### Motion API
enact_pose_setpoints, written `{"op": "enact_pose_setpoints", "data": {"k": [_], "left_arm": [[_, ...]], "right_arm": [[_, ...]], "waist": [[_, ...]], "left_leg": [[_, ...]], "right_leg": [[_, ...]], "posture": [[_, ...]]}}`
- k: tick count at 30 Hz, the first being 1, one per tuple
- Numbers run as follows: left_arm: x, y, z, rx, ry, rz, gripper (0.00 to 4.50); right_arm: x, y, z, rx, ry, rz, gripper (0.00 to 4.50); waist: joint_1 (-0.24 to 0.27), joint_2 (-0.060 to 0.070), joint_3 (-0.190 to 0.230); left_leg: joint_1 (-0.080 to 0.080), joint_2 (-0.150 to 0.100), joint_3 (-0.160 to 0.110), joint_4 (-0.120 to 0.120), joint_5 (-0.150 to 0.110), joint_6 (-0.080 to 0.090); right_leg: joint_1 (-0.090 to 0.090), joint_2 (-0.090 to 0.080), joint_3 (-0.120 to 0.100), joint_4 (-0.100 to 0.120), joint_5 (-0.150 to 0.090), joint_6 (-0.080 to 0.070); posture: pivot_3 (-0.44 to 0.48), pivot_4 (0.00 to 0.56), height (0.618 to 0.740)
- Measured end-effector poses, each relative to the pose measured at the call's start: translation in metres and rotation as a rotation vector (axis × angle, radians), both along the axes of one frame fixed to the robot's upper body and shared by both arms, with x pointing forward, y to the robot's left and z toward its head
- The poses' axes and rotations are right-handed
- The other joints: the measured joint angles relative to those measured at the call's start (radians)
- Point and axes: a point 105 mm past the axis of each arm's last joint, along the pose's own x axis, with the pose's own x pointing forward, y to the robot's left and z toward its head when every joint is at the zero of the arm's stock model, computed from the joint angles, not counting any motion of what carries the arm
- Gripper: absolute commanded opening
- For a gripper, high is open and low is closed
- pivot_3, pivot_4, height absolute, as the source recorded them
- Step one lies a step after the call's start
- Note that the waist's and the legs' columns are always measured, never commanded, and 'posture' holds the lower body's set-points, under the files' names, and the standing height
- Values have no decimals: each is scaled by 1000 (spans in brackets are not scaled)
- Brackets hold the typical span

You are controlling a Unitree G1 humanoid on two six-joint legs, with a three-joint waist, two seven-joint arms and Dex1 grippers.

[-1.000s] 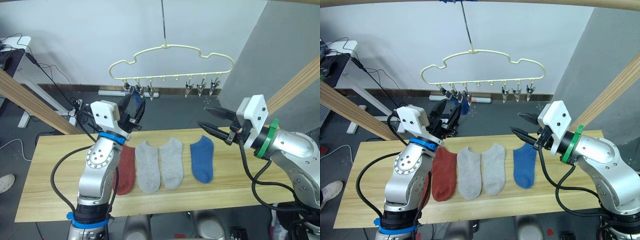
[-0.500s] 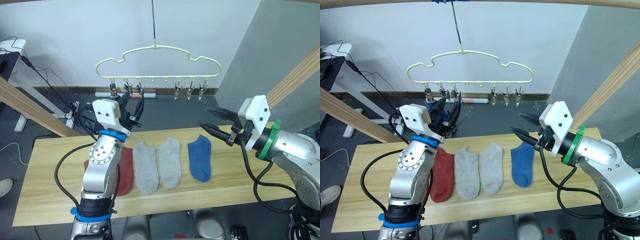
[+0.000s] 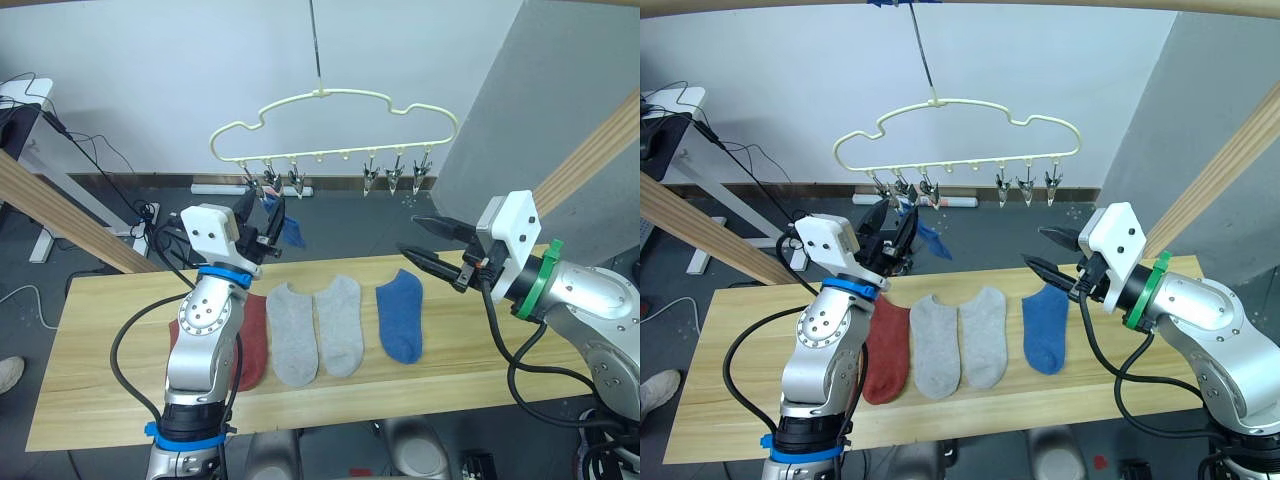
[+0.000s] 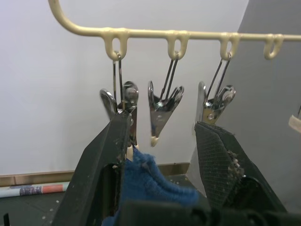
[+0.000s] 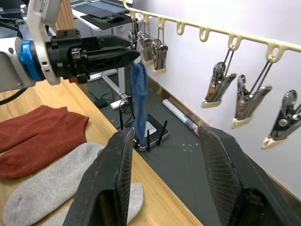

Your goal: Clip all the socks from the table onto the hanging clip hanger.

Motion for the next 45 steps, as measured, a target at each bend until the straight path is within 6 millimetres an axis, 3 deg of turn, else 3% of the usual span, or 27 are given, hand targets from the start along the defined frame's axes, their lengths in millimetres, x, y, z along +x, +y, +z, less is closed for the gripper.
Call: {"op": "enact_pose_setpoints", "data": {"k": [18,45], "left_arm": [[13,2,3,-5,2,14,2350],[16,3,16,-40,-28,32,2350]], "right_arm": [[-3,1,-1,7,22,22,2245],[-4,2,-1,13,29,35,2245]], "waist": [[-1,0,0],[-1,0,0]], "left_leg": [[0,0,0,0,0,0],[0,0,0,0,0,0]], "right_leg": [[0,0,0,0,0,0],[0,0,0,0,0,0]], "posture": [[-304,335,740],[-299,334,740]]}}
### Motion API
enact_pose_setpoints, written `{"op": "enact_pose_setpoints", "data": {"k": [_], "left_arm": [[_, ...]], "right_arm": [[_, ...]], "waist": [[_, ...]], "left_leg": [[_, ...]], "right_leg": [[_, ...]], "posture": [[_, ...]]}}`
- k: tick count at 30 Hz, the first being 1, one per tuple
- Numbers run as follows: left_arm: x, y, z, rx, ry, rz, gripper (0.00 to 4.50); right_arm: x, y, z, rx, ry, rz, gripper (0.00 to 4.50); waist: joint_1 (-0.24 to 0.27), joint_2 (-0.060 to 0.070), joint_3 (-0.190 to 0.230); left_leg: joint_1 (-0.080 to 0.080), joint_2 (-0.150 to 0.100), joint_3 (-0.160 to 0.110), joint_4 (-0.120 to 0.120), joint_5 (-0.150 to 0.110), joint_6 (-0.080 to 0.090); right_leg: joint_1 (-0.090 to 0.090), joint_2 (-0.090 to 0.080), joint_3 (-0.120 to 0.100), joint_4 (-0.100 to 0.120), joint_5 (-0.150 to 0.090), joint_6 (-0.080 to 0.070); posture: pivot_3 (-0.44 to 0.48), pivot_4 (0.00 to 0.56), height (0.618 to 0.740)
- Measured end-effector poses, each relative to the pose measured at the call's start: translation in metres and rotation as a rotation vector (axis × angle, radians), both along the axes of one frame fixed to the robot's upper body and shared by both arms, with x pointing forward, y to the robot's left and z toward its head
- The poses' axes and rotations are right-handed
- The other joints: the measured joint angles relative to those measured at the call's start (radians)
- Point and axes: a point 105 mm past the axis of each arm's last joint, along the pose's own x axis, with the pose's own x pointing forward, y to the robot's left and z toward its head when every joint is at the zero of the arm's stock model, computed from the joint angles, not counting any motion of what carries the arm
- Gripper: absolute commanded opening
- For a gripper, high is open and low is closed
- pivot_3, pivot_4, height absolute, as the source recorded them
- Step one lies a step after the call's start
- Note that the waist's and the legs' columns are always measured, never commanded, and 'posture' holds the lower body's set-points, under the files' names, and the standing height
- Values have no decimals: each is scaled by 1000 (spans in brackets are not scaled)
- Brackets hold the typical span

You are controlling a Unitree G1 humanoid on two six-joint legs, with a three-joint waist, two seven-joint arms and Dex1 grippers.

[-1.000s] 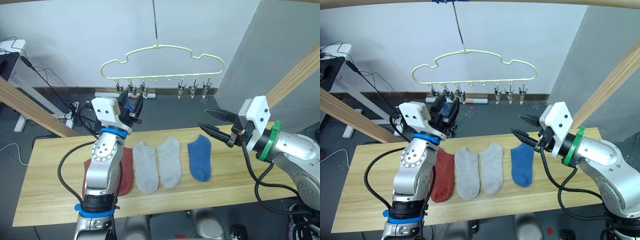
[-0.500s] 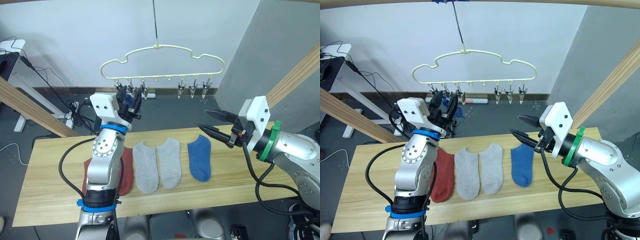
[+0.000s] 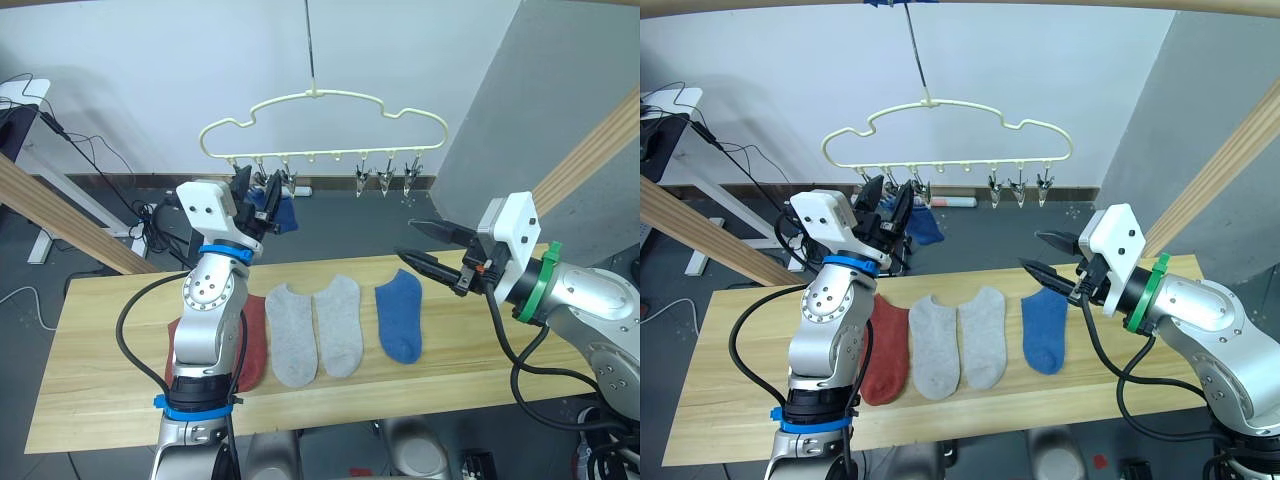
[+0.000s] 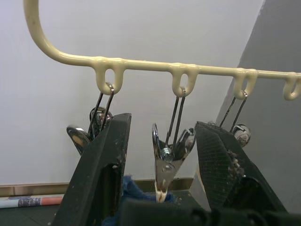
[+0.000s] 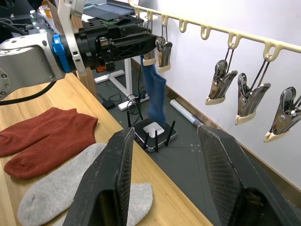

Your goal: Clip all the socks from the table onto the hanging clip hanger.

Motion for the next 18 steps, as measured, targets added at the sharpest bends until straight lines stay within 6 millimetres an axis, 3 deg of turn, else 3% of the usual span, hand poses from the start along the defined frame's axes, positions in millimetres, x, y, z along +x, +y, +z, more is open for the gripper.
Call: {"op": "enact_pose_setpoints", "data": {"k": [9,11,18], "left_arm": [[0,-1,0,5,-3,-1,253],[0,-1,1,7,-7,-3,17],[-1,-2,2,20,-10,-9,6]], "right_arm": [[0,0,0,0,0,0,2245],[0,0,0,0,0,0,2245],[0,-1,-3,-6,7,-10,2245]], "waist": [[0,0,0],[0,0,0],[0,0,0]], "left_leg": [[0,0,0,0,0,0],[0,0,0,0,0,0],[0,0,0,0,0,0]], "right_leg": [[0,0,0,0,0,0],[0,0,0,0,0,0],[0,0,0,0,0,0]], "posture": [[-297,335,740],[-295,334,740],[-295,335,740]]}}
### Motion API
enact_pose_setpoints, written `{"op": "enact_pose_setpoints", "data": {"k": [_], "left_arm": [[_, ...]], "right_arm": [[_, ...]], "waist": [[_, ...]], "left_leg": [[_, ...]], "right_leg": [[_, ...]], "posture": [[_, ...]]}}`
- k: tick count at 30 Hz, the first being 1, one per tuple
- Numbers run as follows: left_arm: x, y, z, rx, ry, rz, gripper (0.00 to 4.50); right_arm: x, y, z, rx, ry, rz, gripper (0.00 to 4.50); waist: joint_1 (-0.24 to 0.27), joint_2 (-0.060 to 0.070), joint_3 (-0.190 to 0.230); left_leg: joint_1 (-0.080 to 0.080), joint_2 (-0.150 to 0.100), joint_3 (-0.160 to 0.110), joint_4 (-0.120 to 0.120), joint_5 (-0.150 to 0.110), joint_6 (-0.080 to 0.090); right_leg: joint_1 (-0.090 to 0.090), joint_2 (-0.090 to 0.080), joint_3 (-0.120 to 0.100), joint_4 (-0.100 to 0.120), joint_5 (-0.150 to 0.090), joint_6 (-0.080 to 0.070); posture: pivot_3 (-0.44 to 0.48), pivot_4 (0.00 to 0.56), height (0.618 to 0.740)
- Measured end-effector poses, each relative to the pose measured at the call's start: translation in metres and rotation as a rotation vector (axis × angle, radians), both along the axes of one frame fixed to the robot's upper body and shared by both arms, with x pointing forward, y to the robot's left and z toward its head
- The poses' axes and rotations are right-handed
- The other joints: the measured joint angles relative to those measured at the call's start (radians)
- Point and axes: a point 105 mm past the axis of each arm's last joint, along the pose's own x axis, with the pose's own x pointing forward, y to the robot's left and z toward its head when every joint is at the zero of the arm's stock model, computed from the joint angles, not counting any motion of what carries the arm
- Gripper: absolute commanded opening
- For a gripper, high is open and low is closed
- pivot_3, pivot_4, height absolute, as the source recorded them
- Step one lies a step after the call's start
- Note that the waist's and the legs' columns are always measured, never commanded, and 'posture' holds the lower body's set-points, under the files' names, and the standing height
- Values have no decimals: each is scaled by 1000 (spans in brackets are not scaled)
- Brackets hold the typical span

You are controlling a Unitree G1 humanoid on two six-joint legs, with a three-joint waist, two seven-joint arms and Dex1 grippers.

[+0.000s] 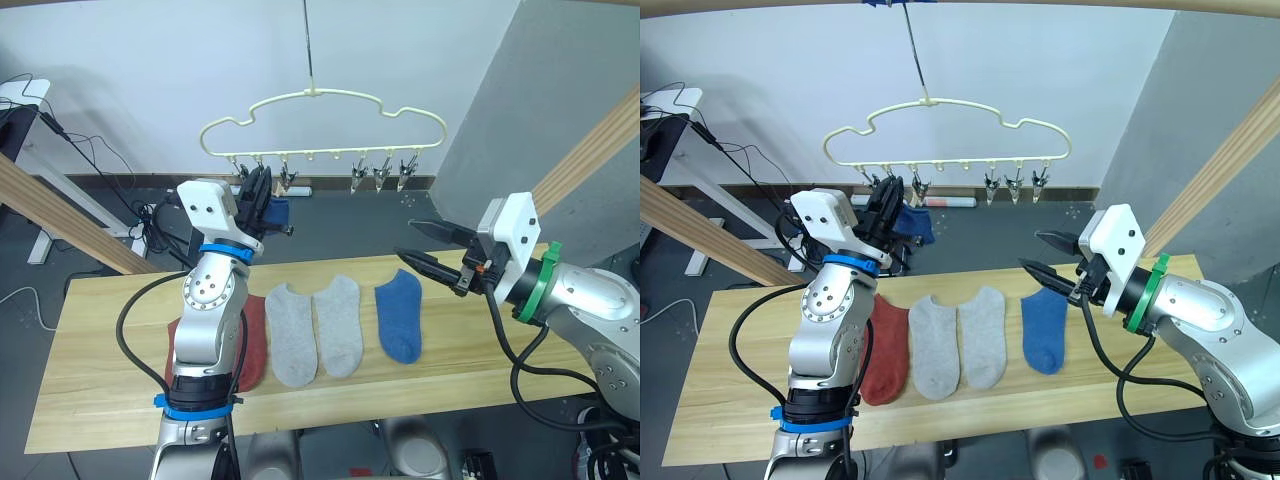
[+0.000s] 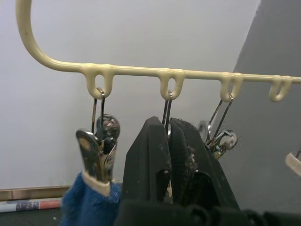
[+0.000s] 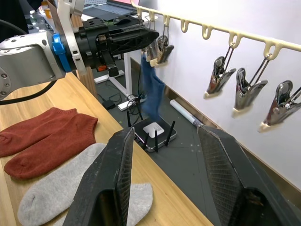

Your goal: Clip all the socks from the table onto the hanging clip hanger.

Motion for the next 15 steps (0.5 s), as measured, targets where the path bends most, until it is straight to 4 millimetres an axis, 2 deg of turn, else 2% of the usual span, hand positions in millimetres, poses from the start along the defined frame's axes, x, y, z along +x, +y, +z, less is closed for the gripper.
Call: {"op": "enact_pose_setpoints", "data": {"k": [3,8,15], "left_arm": [[0,0,0,23,-1,-9,0],[-2,-1,-1,44,4,-24,0],[-4,-6,1,68,11,-54,0]], "right_arm": [[5,-8,-24,-50,78,-93,2858],[17,-10,-66,-23,196,-300,4482],[46,-12,-143,-24,331,-658,4482]], "waist": [[0,0,0],[-3,0,0],[-2,0,0]], "left_leg": [[0,0,0,0,0,0],[0,1,0,0,0,0],[0,1,1,-1,0,0]], "right_leg": [[0,0,0,0,0,0],[0,0,1,0,0,0],[-1,0,1,0,0,0]], "posture": [[-291,338,740],[-285,342,740],[-259,347,740]]}}
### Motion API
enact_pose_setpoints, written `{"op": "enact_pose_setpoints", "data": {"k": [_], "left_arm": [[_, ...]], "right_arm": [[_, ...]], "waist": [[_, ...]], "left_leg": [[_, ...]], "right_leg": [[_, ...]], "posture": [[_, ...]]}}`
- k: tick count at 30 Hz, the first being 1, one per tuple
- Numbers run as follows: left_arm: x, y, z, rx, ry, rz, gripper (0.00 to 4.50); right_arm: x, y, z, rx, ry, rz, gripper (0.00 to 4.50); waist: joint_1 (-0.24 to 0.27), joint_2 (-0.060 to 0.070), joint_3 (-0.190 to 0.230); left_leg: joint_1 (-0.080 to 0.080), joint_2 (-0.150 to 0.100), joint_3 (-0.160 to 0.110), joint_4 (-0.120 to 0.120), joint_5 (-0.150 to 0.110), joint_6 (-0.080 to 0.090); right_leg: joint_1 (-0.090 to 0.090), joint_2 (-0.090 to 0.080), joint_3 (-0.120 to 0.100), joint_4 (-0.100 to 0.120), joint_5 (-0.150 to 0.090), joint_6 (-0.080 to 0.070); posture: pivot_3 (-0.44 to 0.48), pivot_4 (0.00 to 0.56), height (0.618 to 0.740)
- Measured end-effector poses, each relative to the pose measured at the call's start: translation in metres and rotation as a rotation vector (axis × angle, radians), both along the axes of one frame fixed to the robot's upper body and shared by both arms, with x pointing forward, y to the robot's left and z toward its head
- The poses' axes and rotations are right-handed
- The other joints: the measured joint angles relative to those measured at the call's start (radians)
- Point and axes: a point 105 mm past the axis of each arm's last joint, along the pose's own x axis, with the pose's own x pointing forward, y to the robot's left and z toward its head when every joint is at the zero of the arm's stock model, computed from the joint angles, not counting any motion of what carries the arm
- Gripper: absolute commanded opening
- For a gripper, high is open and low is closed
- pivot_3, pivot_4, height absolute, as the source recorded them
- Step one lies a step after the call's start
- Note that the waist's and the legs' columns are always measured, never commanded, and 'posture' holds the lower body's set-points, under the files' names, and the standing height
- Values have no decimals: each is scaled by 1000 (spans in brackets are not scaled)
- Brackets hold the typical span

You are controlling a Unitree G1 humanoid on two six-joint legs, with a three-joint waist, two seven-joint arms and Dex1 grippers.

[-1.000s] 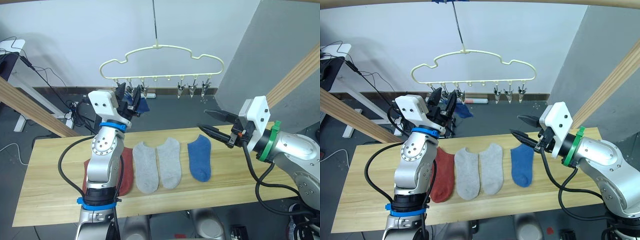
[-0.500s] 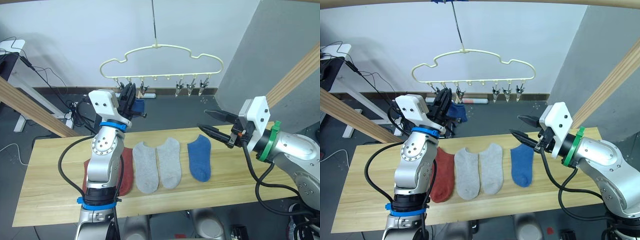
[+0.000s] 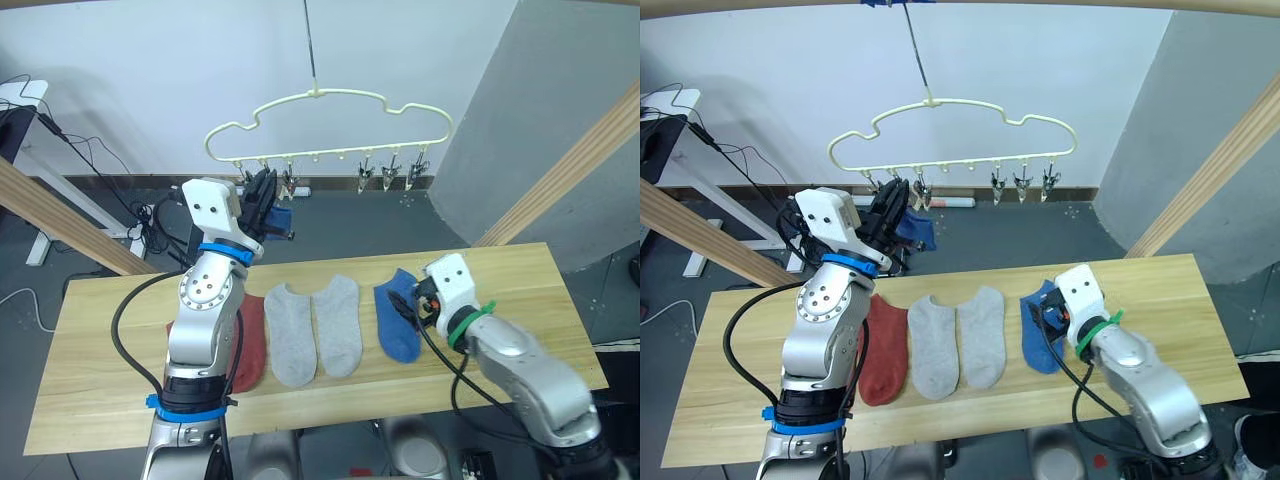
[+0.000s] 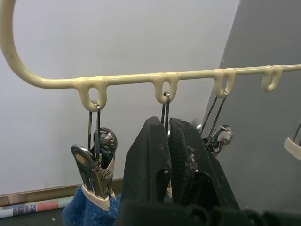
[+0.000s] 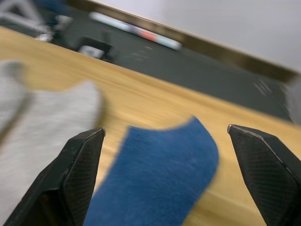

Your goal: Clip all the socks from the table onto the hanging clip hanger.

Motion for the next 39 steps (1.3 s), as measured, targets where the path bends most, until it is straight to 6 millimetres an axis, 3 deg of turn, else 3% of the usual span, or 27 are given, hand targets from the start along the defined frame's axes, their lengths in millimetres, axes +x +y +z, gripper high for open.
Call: {"op": "enact_pose_setpoints", "data": {"k": [3,8,12,15,19,29,32,35,39], "left_arm": [[0,-1,0,3,10,-3,0],[-1,-1,-2,5,20,-3,0],[-3,-1,0,8,18,-5,0],[-3,0,0,12,20,-5,0],[-3,2,0,19,21,-4,0],[-4,2,-3,-2,59,-53,0],[-6,4,-1,-41,83,-86,0],[-7,10,2,-85,118,-119,0],[-10,7,6,-147,175,-204,0]], "right_arm": [[7,0,-22,3,31,-107,4482],[20,5,-33,73,23,-212,4482],[20,17,-49,104,58,-207,4482],[25,22,-50,118,47,-192,4482],[30,20,-51,106,42,-191,3560],[26,16,-55,87,49,-162,28],[19,13,-52,52,40,-95,28],[10,21,-41,-54,3,100,28],[10,63,22,-126,-212,414,28]], "waist": [[1,0,0],[0,0,0],[1,0,0],[1,0,0],[2,0,0],[5,0,0],[8,0,0],[4,0,0],[-6,0,0]], "left_leg": [[0,1,0,0,0,0],[0,1,0,-1,0,0],[0,1,0,-1,0,0],[0,1,0,-1,0,0],[1,1,-1,-1,0,0],[1,1,-1,0,0,0],[0,1,-1,-1,0,0],[0,0,0,0,0,0],[1,2,-1,0,0,0]], "right_leg": [[0,0,0,0,0,0],[0,0,0,0,0,0],[0,0,0,0,0,0],[0,-1,0,0,0,0],[0,0,-1,0,0,0],[1,0,0,0,0,0],[1,-1,-1,0,0,0],[0,-1,0,0,0,1],[0,3,-1,1,-2,4]], "posture": [[-254,347,740],[-243,347,740],[-236,343,740],[-230,341,740],[-223,338,740],[-219,334,740],[-222,335,740],[-228,339,740],[-232,343,740]]}}
